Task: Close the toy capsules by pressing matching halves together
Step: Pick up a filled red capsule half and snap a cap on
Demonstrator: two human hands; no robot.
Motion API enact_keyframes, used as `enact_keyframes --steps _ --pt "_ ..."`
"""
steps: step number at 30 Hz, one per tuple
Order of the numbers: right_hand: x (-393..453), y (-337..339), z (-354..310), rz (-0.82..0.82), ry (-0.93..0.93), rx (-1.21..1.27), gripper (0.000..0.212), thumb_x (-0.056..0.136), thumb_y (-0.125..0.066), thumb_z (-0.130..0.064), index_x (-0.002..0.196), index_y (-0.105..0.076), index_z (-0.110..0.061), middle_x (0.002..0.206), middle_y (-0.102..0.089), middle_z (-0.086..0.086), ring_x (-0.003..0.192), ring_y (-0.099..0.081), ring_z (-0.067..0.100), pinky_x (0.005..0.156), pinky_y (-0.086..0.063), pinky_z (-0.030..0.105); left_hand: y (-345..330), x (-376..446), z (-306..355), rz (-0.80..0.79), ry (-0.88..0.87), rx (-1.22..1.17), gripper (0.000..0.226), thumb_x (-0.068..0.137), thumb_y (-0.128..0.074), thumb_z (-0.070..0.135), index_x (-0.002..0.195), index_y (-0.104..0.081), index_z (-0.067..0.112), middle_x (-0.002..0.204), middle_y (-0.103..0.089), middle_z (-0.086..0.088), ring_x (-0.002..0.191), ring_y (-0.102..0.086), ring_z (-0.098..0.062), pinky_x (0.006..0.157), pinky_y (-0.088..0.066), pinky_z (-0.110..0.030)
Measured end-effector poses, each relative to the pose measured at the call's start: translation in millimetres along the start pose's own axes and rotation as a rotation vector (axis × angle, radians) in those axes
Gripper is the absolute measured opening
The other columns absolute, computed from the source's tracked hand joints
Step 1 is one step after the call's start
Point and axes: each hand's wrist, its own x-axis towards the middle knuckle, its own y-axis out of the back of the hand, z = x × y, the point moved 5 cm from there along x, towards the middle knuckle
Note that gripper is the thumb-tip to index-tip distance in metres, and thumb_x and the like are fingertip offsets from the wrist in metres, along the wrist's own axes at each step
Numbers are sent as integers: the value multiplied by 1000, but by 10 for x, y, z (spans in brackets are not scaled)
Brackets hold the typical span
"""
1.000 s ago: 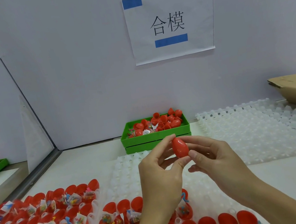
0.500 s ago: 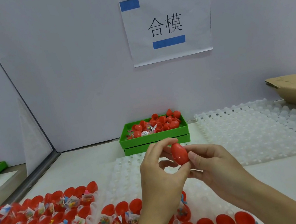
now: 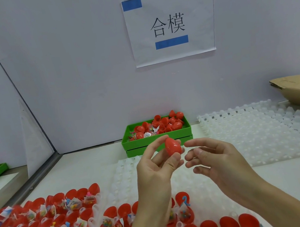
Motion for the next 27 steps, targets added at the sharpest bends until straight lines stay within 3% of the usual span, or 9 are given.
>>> enact_keyframes --steps 3,5,7,10,15,19,23,27 --pt "-43 -46 -56 -34 106 -157 25 91 -58 -30 103 -70 -12 86 -74 10 77 -74 27 62 -57 28 42 -8 46 76 -141 262 43 76 -79 18 103 -62 47 94 -72 14 93 -68 -5 73 -55 -20" --pt "-90 -116 -102 -50 192 -310 35 81 -63 -42 103 -69 -16 88 -75 3 78 -74 22 63 -59 29 33 -24 51 78 -203 365 45 76 -82 17 99 -61 49 92 -69 14 91 -66 -4 70 -54 -14" --pt "-111 -166 -106 -44 238 -427 25 81 -71 -37 100 -70 -21 88 -76 -4 79 -73 15 65 -59 28 -1 -41 55 63 -272 507 49 76 -83 9 97 -62 48 92 -66 12 92 -64 -3 70 -55 -15" --pt "-89 -165 -39 -1 198 -457 15 84 -76 -14 97 -72 -20 84 -77 -6 77 -73 12 66 -56 24 -61 -62 72 26 -377 723 65 76 -78 -2 100 -55 54 99 -59 14 94 -59 3 66 -51 -8" --pt "-17 -60 -84 47 83 -356 12 91 -68 -20 103 -72 -21 86 -77 -3 77 -75 16 65 -58 24 -84 -79 9 -33 -341 742 73 79 -81 26 132 -40 56 116 -48 31 106 -52 7 78 -50 -9" --pt "189 299 -192 167 -10 -180 13 98 -58 -22 101 -70 -17 91 -76 1 80 -75 20 61 -56 22 -150 -88 33 -34 -332 731 61 70 -65 52 125 -40 58 117 -44 35 105 -49 12 66 -51 -10" --pt "490 903 -321 396 -93 133 17 100 -55 -17 102 -64 -3 96 -73 12 82 -73 22 66 -55 27 -223 -101 15 -64 -297 678 55 68 -60 52 121 -46 54 117 -48 29 101 -52 10 70 -49 -15" --pt "841 1436 -493 515 -74 330 22 100 -54 -16 110 -58 3 99 -68 13 83 -66 21 66 -51 28 -242 -109 -1 -71 -295 671 49 70 -59 50 117 -46 57 114 -49 29 100 -52 11 70 -47 -16"
